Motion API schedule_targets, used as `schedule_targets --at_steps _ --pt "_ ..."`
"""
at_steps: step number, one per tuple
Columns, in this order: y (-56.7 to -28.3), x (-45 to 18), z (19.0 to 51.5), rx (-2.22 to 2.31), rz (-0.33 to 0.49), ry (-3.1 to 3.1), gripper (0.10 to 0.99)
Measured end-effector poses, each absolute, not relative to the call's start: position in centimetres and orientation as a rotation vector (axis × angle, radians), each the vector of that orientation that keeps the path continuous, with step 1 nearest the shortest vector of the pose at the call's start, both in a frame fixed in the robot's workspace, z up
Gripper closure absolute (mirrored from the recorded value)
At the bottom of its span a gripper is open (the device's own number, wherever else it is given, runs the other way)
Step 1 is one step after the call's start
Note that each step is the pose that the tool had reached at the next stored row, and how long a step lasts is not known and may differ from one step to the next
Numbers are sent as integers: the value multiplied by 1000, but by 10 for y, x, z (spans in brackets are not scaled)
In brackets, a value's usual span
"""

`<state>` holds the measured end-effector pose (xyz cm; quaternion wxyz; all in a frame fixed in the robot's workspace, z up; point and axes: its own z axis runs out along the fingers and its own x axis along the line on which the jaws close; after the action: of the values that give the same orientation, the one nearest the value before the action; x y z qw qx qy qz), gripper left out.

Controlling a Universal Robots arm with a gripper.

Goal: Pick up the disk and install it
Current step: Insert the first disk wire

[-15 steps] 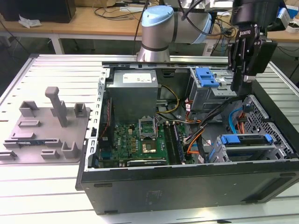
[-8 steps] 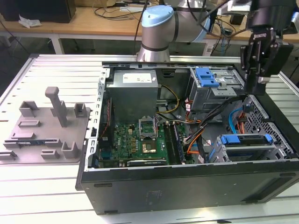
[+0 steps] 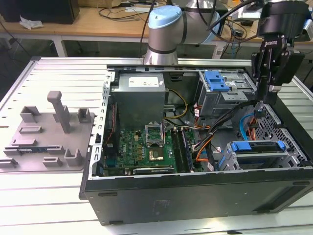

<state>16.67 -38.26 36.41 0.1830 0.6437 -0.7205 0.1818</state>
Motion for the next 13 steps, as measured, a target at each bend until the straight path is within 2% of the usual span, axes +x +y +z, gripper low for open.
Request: schedule_targets --at_steps 3,13 --pt "-372 170 348 1793 541 -2023 675" --pt "-370 165 344 1786 601 -2042 675"
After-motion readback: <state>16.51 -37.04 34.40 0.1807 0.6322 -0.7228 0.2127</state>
